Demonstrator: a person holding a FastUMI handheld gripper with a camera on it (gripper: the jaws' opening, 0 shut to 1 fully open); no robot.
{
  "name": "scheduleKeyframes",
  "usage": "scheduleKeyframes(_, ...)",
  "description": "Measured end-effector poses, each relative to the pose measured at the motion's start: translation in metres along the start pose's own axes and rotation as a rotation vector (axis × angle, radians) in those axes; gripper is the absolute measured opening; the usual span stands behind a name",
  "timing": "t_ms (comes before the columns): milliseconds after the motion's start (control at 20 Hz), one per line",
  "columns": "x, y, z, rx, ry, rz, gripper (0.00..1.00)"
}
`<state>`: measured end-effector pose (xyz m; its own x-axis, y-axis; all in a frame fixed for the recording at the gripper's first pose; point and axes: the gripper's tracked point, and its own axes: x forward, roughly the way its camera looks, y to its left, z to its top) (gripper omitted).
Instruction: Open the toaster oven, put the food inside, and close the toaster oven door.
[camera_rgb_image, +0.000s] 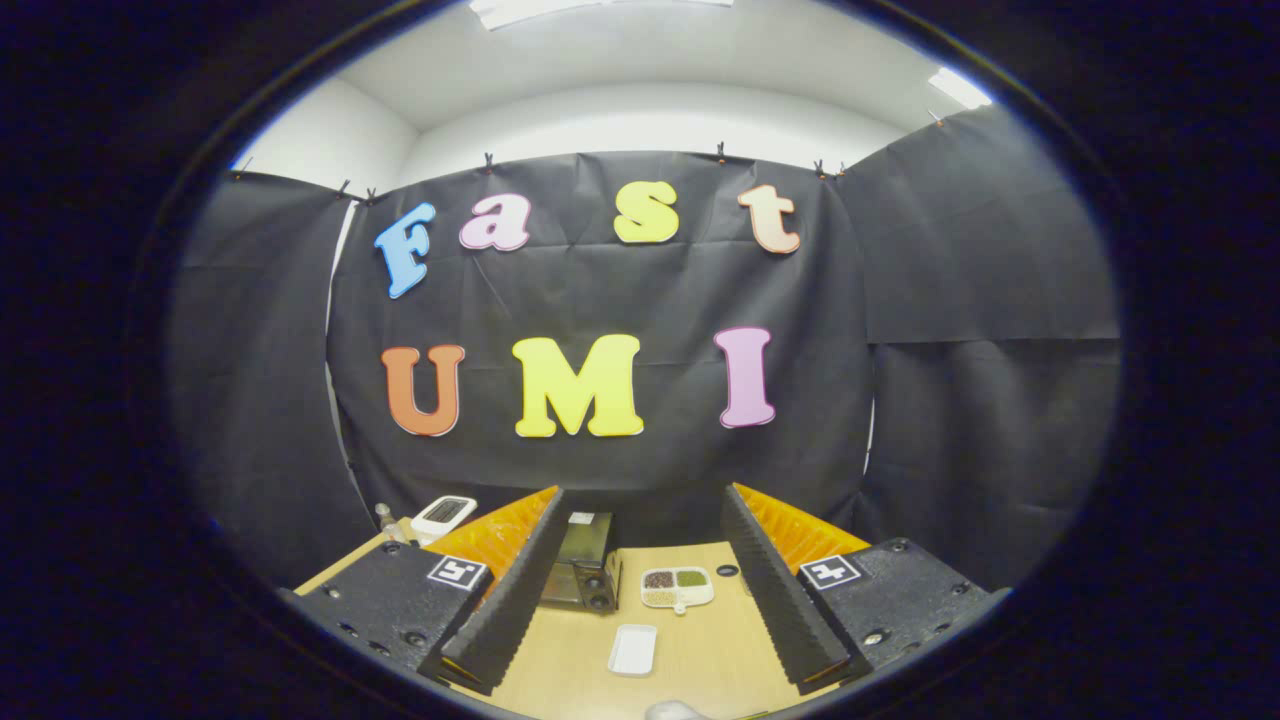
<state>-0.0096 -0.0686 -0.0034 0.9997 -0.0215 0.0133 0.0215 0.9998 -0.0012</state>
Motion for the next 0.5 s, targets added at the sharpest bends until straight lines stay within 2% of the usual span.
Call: scheduleKeyframes(500,0.009,-0.015,-0.006,-0.003,0.009,-0.009,0.99)
